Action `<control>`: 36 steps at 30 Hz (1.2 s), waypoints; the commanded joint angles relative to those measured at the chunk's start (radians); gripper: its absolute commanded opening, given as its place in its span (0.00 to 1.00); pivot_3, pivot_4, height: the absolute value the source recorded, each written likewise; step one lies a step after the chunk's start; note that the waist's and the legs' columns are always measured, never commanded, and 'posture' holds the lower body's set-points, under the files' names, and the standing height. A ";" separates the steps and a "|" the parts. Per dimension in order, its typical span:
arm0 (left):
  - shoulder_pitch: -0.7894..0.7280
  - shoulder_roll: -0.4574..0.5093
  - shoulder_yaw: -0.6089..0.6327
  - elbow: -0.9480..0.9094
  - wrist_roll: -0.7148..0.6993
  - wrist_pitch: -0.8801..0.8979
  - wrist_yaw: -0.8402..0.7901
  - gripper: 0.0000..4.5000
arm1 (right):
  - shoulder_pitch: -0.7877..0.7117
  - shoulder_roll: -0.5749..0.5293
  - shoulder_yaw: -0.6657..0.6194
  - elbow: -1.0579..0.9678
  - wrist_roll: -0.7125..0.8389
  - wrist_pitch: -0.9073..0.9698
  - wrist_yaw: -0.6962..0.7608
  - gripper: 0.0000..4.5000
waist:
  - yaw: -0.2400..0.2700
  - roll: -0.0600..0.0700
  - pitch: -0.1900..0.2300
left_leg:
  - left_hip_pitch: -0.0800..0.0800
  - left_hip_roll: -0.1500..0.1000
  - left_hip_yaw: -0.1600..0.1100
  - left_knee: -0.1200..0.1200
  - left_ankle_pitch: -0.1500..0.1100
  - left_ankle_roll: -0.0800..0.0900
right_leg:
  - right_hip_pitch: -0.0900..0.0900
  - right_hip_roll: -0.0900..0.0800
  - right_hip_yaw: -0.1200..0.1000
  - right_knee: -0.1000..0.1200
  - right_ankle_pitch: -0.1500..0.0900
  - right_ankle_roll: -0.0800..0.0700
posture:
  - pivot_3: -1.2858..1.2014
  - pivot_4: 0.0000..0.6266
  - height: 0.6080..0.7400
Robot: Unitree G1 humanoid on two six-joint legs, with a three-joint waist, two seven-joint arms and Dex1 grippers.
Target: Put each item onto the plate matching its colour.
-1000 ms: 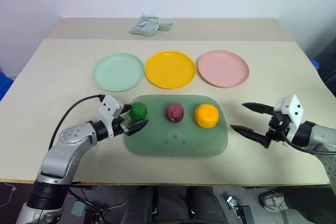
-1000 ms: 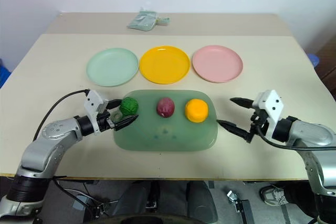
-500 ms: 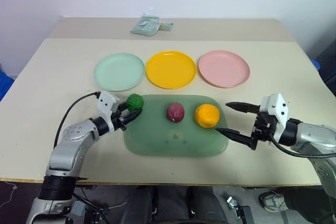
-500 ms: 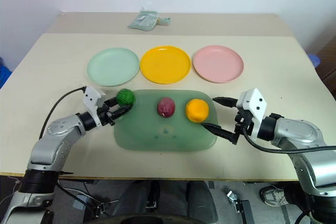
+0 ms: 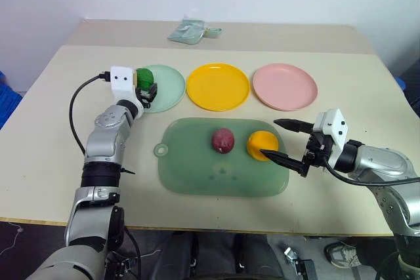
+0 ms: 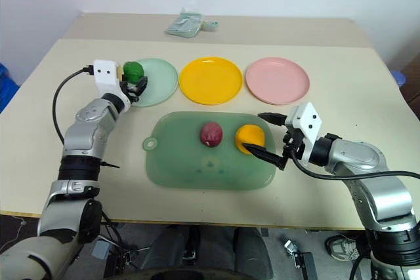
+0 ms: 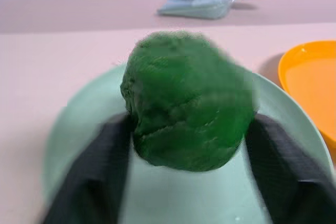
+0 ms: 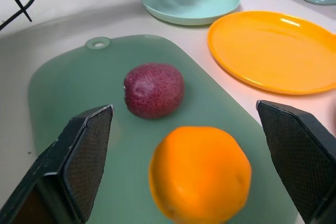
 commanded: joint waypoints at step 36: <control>0.641 0.382 0.001 -0.879 -0.349 0.165 -0.632 0.99 | -0.387 0.249 0.483 0.022 -0.249 0.338 -0.302 1.00 | -0.029 0.001 -0.001 | 0.000 0.002 -0.001 -0.004 0.000 -0.002 | -0.004 -0.002 0.002 0.000 -0.001 -0.002 | 0.52 0.24 1.00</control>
